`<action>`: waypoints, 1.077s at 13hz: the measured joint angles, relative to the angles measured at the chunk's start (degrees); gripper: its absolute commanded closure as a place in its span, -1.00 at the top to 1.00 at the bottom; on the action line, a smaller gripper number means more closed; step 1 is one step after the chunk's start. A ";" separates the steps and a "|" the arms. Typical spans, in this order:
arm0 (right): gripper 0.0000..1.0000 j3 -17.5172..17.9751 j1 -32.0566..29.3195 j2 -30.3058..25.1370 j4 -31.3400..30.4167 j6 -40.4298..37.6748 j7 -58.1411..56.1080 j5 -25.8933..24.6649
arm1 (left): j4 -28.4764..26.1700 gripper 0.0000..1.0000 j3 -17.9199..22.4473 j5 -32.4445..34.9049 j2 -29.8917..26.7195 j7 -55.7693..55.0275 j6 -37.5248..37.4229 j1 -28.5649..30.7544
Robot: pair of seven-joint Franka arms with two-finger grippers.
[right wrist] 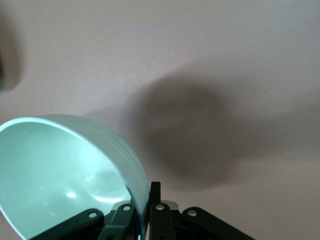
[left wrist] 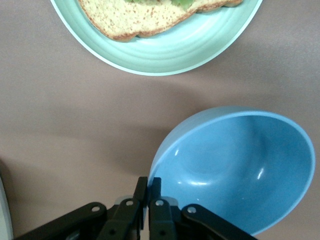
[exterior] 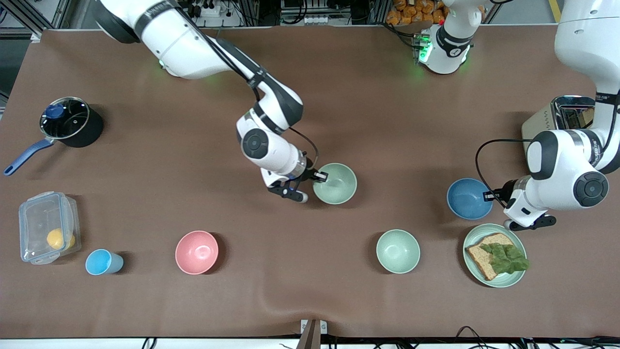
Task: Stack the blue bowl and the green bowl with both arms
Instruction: 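Slide the green bowl with the right gripper toward the table middle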
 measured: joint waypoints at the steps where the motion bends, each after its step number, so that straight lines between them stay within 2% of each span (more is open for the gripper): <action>1: -0.49 -0.96 1.33 0.89 0.22 0.83 0.04 0.00 | 0.08 -1.00 -0.13 0.00 -0.02 0.00 0.00 0.01; 2: 0.16 -1.91 2.41 1.49 0.58 1.07 0.07 0.00 | 0.18 -1.00 -0.37 0.00 -0.09 0.00 -0.03 0.00; 3: 0.99 -2.42 2.99 1.75 0.82 1.10 0.15 0.00 | 0.24 -1.00 -0.58 0.00 -0.23 0.00 -0.08 0.00; 9: 1.00 -3.09 2.88 1.22 2.69 0.65 3.72 0.00 | 2.35 -1.00 -1.57 0.00 -0.94 0.00 -3.14 -0.02; 12: 1.00 -3.44 -0.82 -4.07 4.53 -11.76 7.99 0.00 | 4.46 -1.00 -2.25 0.00 -1.32 -0.06 -5.98 -0.02; 14: 1.00 -3.50 -4.16 -8.28 4.47 -17.39 14.67 0.02 | 5.24 -1.00 -3.75 -0.01 -1.74 -1.87 -7.12 -0.02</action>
